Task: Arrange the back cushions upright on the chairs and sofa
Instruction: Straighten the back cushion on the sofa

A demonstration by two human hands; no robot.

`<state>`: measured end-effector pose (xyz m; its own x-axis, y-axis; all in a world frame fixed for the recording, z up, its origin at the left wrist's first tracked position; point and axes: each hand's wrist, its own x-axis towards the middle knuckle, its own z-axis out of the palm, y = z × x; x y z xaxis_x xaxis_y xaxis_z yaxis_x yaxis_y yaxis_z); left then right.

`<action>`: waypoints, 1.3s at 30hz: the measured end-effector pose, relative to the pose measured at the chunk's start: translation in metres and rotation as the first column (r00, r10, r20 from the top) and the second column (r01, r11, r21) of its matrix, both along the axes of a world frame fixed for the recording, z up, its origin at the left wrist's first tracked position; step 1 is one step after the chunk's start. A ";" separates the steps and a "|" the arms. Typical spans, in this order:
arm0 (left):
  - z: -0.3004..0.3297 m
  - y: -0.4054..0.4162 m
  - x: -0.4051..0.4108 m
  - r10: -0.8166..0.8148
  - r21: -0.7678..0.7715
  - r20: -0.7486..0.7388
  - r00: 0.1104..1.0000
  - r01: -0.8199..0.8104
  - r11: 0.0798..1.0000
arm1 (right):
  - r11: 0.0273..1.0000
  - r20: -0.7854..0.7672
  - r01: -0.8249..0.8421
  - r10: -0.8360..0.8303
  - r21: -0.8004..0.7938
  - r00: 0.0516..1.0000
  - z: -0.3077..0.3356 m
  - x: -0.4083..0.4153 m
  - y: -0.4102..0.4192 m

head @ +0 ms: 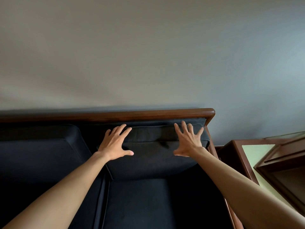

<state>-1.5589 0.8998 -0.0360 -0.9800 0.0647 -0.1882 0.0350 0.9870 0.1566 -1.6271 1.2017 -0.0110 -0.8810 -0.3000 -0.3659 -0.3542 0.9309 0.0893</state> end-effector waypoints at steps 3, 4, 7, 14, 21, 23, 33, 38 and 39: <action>0.021 -0.002 0.002 0.024 0.069 -0.043 0.999 -0.021 0.997 | 0.994 0.027 -0.008 0.011 -0.110 1.000 0.023 0.006 -0.028; 0.031 -0.003 0.003 0.035 0.087 -0.063 0.997 -0.030 0.996 | 0.990 0.027 -0.008 0.012 -0.143 1.000 0.033 0.008 -0.039; 0.065 -0.013 0.007 0.069 0.147 -0.115 0.991 -0.052 0.988 | 0.963 0.018 0.009 -0.005 -0.268 1.000 0.066 0.012 -0.075; 0.156 -0.091 0.039 0.154 0.230 -0.171 0.973 -0.112 0.967 | 0.864 0.072 0.020 0.019 -0.503 0.997 0.142 0.035 -0.183; 0.187 -0.251 0.108 0.237 0.239 -0.138 0.962 -0.199 0.950 | 0.839 0.054 -0.049 0.093 -0.542 0.994 0.170 0.090 -0.332; 0.179 -0.309 0.128 0.267 0.232 -0.114 0.957 -0.235 0.944 | 0.831 0.054 -0.044 0.088 -0.555 0.995 0.162 0.106 -0.380; 0.104 -0.483 0.175 0.278 0.042 0.067 0.958 -0.281 0.959 | 0.902 0.017 -0.140 0.161 -0.408 0.987 0.081 0.145 -0.527; 0.063 -0.526 0.156 0.238 -0.078 0.137 0.962 -0.229 0.970 | 0.961 0.023 -0.186 0.194 -0.206 0.981 0.040 0.121 -0.551; 0.055 -0.531 0.152 0.223 -0.114 0.154 0.963 -0.207 0.972 | 0.970 0.045 -0.187 0.196 -0.156 0.980 0.030 0.116 -0.551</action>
<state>-1.4067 0.3688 0.0194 -0.9239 -0.1705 -0.3427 -0.1981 0.9791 0.0469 -1.5114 0.6508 0.0194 -0.7797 -0.5166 -0.3539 -0.5277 0.8463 -0.0727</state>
